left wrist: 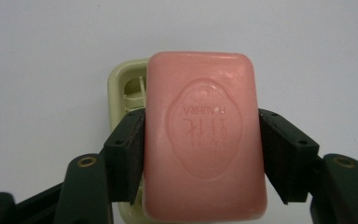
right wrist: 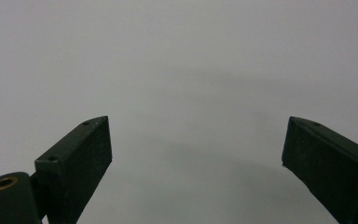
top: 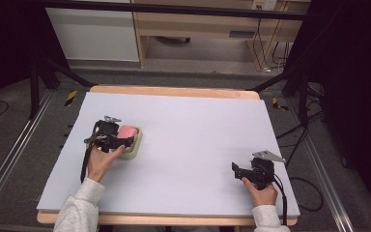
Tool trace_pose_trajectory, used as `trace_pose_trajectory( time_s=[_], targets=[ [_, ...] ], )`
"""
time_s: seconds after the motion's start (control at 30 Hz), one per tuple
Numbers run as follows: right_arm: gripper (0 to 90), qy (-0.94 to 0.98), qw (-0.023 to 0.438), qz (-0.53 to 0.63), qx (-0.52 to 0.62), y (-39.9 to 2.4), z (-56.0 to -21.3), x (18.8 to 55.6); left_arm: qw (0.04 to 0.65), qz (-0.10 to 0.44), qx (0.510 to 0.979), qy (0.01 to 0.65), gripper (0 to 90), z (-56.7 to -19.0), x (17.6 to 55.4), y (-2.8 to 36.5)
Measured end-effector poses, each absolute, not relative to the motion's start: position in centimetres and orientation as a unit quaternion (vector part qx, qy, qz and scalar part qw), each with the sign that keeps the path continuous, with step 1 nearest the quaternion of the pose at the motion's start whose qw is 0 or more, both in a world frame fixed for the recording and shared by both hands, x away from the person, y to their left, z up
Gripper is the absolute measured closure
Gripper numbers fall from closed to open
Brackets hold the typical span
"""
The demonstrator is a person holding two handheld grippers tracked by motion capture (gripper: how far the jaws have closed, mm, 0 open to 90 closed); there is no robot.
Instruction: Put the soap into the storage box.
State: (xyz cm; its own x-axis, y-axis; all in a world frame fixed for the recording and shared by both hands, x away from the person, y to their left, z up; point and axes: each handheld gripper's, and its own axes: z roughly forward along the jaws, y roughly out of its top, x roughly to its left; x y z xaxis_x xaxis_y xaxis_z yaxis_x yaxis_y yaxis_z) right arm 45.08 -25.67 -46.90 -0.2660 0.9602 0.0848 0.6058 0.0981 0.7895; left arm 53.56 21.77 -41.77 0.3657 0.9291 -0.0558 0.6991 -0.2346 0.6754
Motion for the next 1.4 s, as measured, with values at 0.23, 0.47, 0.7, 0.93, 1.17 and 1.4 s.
trace_pose_trajectory(
  time_s=[0.23,0.47,0.7,0.93,1.17,1.4],
  targets=[
    [8.5,0.702,0.236,0.375,0.558,-25.7,-46.9,45.1,0.307,0.183,0.764,0.537,36.9,-42.4,54.1,21.7],
    [8.5,0.703,0.236,0.372,0.558,-25.6,-47.0,45.1,0.302,0.181,0.765,0.539,36.9,-43.1,54.6,21.6],
    [8.4,0.704,0.235,0.373,0.556,-25.6,-47.0,45.1,0.293,0.179,0.765,0.545,36.9,-43.8,54.9,21.5],
    [8.5,0.704,0.234,0.372,0.557,-25.6,-47.0,45.1,0.285,0.180,0.767,0.545,36.9,-44.1,55.0,21.2],
    [8.4,0.704,0.234,0.372,0.557,-25.6,-47.0,45.1,0.278,0.187,0.766,0.549,36.9,-44.4,55.2,21.2],
    [8.4,0.705,0.233,0.373,0.556,-25.6,-47.0,45.1,0.281,0.200,0.761,0.549,36.6,-44.5,55.0,21.1]
  ],
)
